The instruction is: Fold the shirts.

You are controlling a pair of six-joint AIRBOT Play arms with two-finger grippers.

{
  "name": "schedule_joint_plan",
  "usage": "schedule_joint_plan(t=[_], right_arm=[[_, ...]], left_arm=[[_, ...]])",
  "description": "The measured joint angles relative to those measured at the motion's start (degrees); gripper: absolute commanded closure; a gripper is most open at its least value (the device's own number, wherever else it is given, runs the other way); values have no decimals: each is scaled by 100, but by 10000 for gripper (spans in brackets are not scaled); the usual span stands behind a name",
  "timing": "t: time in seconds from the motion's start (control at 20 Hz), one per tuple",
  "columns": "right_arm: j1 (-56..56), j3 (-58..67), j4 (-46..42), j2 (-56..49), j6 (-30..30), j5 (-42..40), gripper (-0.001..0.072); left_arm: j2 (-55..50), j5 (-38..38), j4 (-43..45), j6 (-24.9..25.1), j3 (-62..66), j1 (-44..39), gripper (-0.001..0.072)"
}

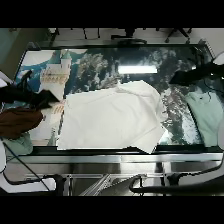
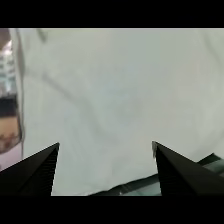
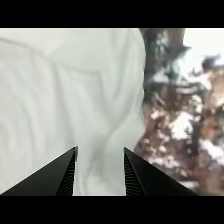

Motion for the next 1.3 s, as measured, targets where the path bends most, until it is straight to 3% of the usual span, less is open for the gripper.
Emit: schedule_joint_plan(t=[0.25,0.45,0.8,1.1,1.15,1.2,1.25,1.3], right_arm=[[-597,-2695,-15,1445,-166,-101,364],[-713,-4199,31,1781,-376,-549,365],[-748,-4824,275,1207,-925,-979,365],[-555,-4876,632,787,-1189,-957,366],[-474,-4878,675,743,-1217,-981,367],[-398,-4881,704,708,-1237,-1003,370],[-334,-4883,726,680,-1257,-1027,410],[-282,-4885,748,658,-1270,-1058,597]], left_arm=[[811,339,492,50,-2140,608,54],[966,778,531,186,-3128,785,54],[1014,1502,173,461,-3670,833,55],[597,1416,-61,595,-3707,778,56],[487,1375,-94,612,-3707,734,92],[374,1349,-129,614,-3711,678,305],[254,1360,-81,638,-3718,612,440],[144,1360,-63,660,-3718,546,582]])
